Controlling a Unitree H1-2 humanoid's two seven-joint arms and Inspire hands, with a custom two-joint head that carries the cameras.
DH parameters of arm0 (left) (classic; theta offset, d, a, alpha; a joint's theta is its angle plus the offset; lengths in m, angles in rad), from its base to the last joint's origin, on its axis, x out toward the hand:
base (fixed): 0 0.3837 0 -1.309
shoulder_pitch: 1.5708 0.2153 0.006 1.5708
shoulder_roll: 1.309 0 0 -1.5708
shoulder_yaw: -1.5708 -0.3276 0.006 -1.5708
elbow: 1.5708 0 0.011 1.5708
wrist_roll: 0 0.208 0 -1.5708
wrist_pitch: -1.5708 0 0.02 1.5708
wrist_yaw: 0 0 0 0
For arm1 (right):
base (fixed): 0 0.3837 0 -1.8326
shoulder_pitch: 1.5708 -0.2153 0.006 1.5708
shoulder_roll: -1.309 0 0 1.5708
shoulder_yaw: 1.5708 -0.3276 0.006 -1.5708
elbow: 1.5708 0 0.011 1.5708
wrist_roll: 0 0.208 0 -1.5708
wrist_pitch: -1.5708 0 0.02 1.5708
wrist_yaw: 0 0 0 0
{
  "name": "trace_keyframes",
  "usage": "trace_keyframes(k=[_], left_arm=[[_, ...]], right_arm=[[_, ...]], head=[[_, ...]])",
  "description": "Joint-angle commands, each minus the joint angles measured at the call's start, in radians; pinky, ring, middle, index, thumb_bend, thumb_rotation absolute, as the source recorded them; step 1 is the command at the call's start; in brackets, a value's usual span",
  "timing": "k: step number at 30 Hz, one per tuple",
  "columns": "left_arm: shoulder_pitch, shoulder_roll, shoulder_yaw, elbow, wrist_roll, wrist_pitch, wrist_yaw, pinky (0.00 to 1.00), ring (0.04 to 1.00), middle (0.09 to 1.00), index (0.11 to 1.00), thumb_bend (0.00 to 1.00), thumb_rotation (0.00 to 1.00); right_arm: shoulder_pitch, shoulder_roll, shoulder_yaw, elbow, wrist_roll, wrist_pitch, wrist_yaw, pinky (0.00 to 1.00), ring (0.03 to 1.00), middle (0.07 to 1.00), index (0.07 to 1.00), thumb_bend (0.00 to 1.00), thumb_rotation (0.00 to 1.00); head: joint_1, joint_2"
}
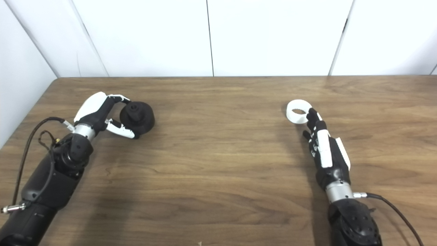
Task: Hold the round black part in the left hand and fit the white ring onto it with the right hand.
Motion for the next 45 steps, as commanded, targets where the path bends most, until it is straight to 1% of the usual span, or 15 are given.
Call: trace_keyframes(k=[1, 3, 7, 13, 18, 22, 25, 28, 32, 36, 42, 45], left_arm=[[-0.032, 0.016, 0.019, -0.005, 0.013, -0.034, 0.049, 0.88, 0.936, 0.853, 0.608, 0.79, 0.12], [-0.027, 0.013, 0.021, -0.013, 0.009, -0.033, 0.053, 0.88, 0.934, 0.849, 0.604, 0.79, 0.12], [-0.020, 0.010, 0.016, -0.022, 0.006, -0.035, 0.053, 0.88, 0.927, 0.847, 0.605, 0.79, 0.14], [-0.011, 0.012, 0.006, -0.036, 0.002, -0.043, 0.033, 0.86, 0.919, 0.843, 0.613, 0.78, 0.17], [0.009, 0.004, 0.011, -0.084, -0.017, -0.010, -0.012, 0.86, 0.929, 0.853, 0.617, 0.76, 0.18], [0.034, -0.003, 0.009, -0.135, -0.026, 0.000, -0.045, 0.85, 0.927, 0.847, 0.616, 0.77, 0.22], [0.054, -0.010, 0.003, -0.170, -0.029, -0.004, -0.064, 0.85, 0.931, 0.849, 0.623, 0.75, 0.20], [0.070, -0.018, -0.017, -0.202, -0.014, -0.004, -0.078, 0.85, 0.931, 0.850, 0.621, 0.75, 0.21], [0.095, -0.038, -0.039, -0.249, -0.016, 0.006, -0.102, 0.86, 0.942, 0.860, 0.614, 0.75, 0.17], [0.118, -0.058, -0.060, -0.278, -0.020, -0.011, -0.113, 0.85, 0.941, 0.863, 0.604, 0.76, 0.16], [0.151, -0.080, -0.127, -0.298, 0.020, -0.070, -0.108, 0.84, 0.936, 0.864, 0.622, 0.77, 0.25], [0.170, -0.097, -0.141, -0.311, 0.016, -0.083, -0.115, 0.86, 0.943, 0.868, 0.609, 0.77, 0.25]], right_arm=[[-0.018, -0.010, -0.002, -0.030, 0.003, -0.014, 0.004, 1.00, 1.000, 0.982, 0.966, 0.70, 1.00], [-0.018, -0.011, -0.001, -0.030, 0.000, -0.010, 0.004, 1.00, 1.000, 0.980, 0.965, 0.71, 1.00], [-0.021, -0.012, 0.001, -0.027, -0.003, -0.007, 0.002, 1.00, 1.000, 0.978, 0.965, 0.69, 1.00], [-0.023, -0.012, 0.001, -0.032, -0.002, 0.006, 0.002, 1.00, 1.000, 0.980, 0.968, 0.71, 1.00], [-0.026, -0.013, 0.007, -0.029, -0.010, 0.001, 0.002, 1.00, 1.000, 0.982, 0.976, 0.71, 1.00], [-0.030, -0.009, 0.007, -0.027, -0.010, 0.003, 0.001, 1.00, 1.000, 0.980, 0.976, 0.72, 1.00], [-0.032, -0.008, 0.007, -0.026, -0.005, -0.001, 0.004, 1.00, 1.000, 0.982, 0.982, 0.71, 1.00], [-0.035, -0.008, 0.007, -0.022, -0.006, -0.003, 0.004, 1.00, 1.000, 0.981, 0.981, 0.72, 1.00], [-0.036, -0.006, 0.008, -0.027, -0.009, 0.003, 0.000, 1.00, 1.000, 0.980, 0.978, 0.72, 1.00], [-0.037, -0.007, 0.009, -0.026, -0.017, 0.003, -0.003, 1.00, 1.000, 0.981, 0.980, 0.72, 1.00], [-0.040, -0.002, 0.009, -0.028, -0.014, 0.007, -0.003, 1.00, 1.000, 0.985, 0.982, 0.72, 1.00], [-0.041, 0.002, 0.009, -0.031, -0.015, 0.010, -0.007, 1.00, 1.000, 0.982, 0.980, 0.72, 1.00]], head=[[0.001, 0.001], [0.001, 0.001], [0.001, 0.001], [0.004, 0.006], [0.003, 0.011], [0.005, 0.013], [0.004, 0.014], [0.001, 0.016], [-0.002, 0.019], [-0.003, 0.021], [-0.010, 0.025], [-0.015, 0.026]])
